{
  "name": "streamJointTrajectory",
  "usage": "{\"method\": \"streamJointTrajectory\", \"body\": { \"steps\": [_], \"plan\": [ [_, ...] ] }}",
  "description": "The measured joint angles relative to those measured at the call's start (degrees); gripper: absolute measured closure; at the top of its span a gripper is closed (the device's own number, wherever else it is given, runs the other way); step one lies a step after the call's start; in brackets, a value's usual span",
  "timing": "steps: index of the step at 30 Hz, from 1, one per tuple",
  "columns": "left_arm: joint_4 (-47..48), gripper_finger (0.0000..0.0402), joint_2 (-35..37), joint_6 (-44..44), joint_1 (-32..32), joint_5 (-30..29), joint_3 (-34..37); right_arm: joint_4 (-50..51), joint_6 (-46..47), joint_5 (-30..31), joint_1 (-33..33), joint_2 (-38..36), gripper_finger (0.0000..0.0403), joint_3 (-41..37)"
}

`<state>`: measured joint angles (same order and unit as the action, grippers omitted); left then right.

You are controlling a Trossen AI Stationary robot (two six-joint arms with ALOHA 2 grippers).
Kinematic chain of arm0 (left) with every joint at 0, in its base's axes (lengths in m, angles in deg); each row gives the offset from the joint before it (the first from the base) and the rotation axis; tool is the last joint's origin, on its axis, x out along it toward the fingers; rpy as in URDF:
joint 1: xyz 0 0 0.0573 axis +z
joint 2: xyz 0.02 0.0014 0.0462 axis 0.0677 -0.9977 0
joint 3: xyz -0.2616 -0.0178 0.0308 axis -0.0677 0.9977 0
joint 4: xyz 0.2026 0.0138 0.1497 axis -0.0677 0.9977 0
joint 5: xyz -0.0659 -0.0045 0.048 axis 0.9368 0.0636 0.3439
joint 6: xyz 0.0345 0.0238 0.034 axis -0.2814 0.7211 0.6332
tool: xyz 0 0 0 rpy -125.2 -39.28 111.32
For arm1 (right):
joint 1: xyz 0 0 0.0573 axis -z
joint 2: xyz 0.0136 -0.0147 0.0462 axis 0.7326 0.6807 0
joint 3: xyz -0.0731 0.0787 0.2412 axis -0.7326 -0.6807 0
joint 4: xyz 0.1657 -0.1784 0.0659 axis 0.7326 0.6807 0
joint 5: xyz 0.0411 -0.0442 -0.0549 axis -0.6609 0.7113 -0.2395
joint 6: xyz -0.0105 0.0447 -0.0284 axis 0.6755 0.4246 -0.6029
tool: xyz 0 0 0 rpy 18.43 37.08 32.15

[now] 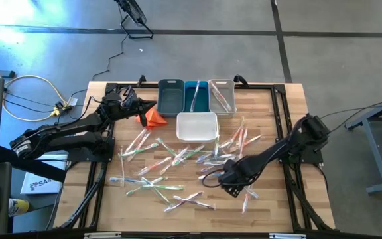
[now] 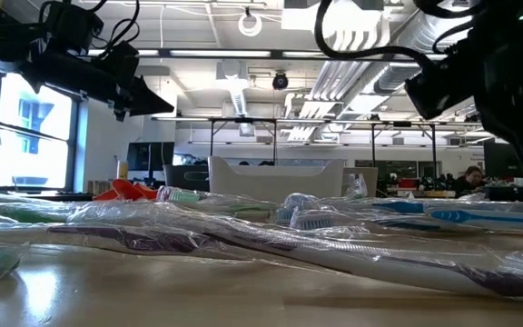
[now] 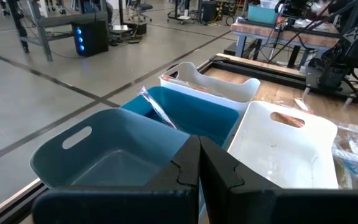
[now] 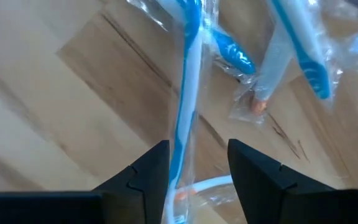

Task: Pick & Place Toothbrushes
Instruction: Put the blue toothbrush into the white bin

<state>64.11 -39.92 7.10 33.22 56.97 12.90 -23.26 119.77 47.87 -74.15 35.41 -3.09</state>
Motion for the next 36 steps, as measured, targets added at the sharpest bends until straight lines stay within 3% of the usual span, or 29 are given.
{"method": "streamJointTrajectory", "body": {
  "steps": [5, 17, 30, 36],
  "plan": [
    [0.00, 0.0402, 0.00, 0.00, 0.00, 0.11, 0.02, -3.49, -1.63, -2.11, -0.39, 1.23, 0.0247, -0.62],
    [0.00, 0.0402, -0.02, 0.04, 0.00, 0.07, 0.04, -6.97, 0.03, -0.67, -1.20, 1.35, 0.0255, -3.65],
    [0.00, 0.0402, 0.00, 0.09, -0.02, -0.09, 0.04, -6.98, -2.63, -0.73, -1.20, 1.35, 0.0384, -3.65],
    [0.02, 0.0402, 0.00, 0.11, 0.00, -0.09, 0.04, -6.98, -2.95, -0.92, -1.20, 1.35, 0.0382, -3.65]
  ]
}}
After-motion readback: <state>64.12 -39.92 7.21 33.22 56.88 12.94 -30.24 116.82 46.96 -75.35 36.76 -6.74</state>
